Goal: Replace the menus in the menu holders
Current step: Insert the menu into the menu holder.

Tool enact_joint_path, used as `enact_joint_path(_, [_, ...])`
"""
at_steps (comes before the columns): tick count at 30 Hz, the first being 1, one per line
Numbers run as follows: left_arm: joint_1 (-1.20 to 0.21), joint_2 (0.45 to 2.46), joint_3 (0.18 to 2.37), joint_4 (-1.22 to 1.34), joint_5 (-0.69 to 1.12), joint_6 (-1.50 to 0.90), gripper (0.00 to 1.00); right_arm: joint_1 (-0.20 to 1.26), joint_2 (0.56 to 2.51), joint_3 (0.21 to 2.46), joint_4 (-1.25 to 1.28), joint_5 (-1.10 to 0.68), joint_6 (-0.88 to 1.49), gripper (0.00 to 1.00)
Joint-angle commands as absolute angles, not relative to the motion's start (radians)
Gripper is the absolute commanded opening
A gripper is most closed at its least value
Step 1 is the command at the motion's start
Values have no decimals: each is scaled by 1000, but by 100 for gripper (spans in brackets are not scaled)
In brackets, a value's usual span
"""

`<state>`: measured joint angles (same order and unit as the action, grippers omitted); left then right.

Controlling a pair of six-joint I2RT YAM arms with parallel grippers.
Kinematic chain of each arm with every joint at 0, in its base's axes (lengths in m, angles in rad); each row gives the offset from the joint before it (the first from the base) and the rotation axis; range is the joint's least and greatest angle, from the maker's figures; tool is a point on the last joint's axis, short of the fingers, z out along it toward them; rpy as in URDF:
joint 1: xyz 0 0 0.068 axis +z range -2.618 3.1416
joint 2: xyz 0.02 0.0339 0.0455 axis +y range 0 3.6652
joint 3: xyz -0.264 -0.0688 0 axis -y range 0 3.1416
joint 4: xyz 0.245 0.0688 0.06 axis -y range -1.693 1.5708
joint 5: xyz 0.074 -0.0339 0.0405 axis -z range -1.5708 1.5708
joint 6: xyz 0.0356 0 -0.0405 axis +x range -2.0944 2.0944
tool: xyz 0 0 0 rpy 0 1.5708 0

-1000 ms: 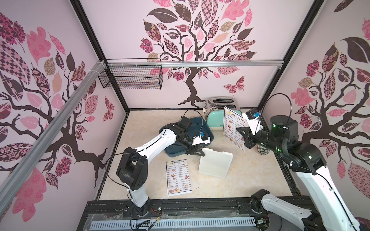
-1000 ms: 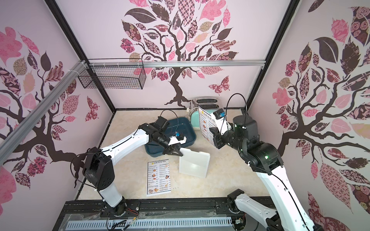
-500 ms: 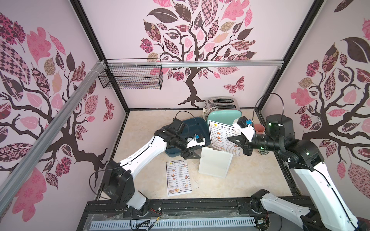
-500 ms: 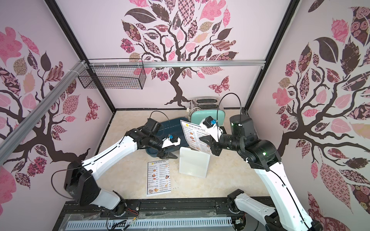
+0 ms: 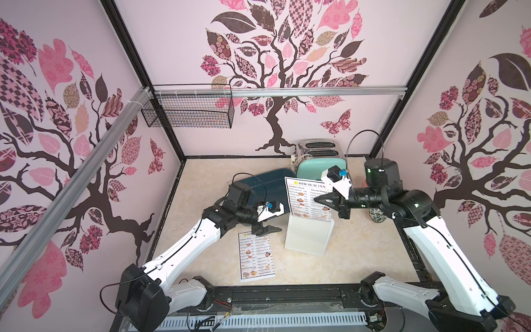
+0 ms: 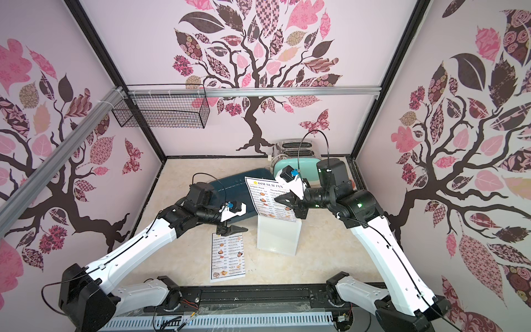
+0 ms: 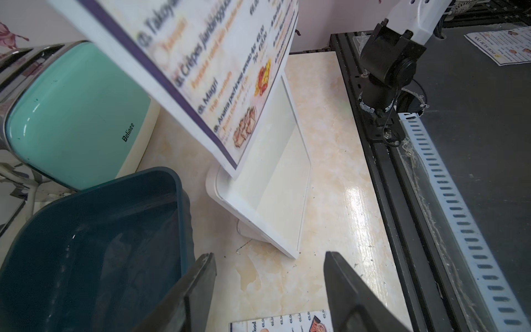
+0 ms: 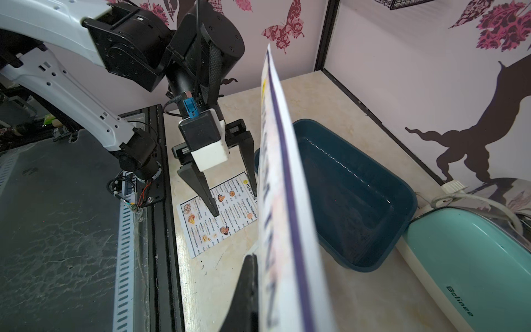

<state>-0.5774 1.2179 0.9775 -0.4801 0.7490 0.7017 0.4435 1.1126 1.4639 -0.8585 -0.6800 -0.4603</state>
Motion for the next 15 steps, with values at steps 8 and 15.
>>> enact_joint_path(8, [-575,1215,973,-458,761,710,65,390,1115,1467,-818,-781,-471,0])
enact_joint_path(15, [-574,1225,978,-463,759,721,65,373,1116,1468,-844,-755,-501,0])
